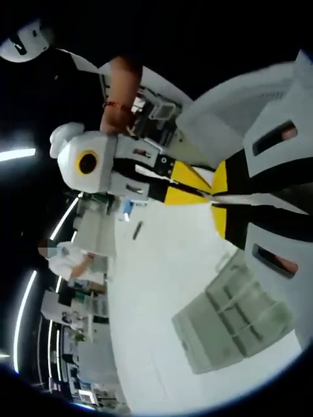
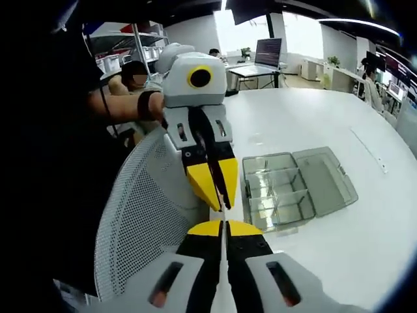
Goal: Insert the divider into the dual guide fixture by aligning both edges with the guide slots and pushing it downward to the bottom, including one-sided entry, uneven engagement, binding, and posture correction.
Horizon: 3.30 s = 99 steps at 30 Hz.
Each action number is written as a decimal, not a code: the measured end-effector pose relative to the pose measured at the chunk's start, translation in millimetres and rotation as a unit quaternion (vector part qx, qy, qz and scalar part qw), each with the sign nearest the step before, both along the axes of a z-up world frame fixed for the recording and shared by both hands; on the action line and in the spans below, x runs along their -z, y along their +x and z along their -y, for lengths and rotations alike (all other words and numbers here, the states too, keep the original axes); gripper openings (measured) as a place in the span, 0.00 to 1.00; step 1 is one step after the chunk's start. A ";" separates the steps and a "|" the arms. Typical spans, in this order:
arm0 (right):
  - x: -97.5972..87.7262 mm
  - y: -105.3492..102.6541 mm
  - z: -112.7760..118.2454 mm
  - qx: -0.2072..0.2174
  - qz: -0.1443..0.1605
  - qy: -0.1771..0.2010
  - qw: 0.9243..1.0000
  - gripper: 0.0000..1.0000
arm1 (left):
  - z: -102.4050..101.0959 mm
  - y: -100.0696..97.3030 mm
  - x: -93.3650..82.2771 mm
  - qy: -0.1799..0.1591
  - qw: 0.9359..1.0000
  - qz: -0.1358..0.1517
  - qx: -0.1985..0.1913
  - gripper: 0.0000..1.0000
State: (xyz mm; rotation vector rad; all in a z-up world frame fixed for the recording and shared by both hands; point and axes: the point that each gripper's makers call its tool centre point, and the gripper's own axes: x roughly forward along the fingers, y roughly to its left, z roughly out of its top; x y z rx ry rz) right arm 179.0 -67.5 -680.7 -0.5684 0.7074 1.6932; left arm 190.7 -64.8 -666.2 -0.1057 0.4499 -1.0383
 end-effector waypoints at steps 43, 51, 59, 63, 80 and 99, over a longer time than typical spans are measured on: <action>7.7 33.6 -15.8 0.047 0.050 -0.066 0.995 0.00 | -54.4 -7.3 2.1 0.023 0.991 0.032 -0.128 0.41; 9.6 43.2 -23.8 0.046 0.058 -0.078 0.994 0.00 | -62.7 1.5 2.6 0.031 0.990 0.041 -0.129 0.47; 11.4 53.8 -28.2 0.039 0.077 -0.094 0.992 0.00 | -60.9 -0.3 10.5 0.041 0.993 0.034 -0.107 0.53; 14.6 58.3 -27.3 0.023 0.096 -0.110 0.989 0.00 | -61.4 0.1 13.0 0.051 0.993 0.036 -0.103 0.58; 22.1 67.2 -28.7 0.003 0.114 -0.132 0.985 0.00 | -66.7 10.5 7.1 0.029 0.990 0.051 -0.130 0.97; 31.1 73.9 -34.0 -0.020 0.128 -0.159 0.979 0.00 | -73.1 8.6 17.3 0.022 0.988 0.024 -0.152 0.99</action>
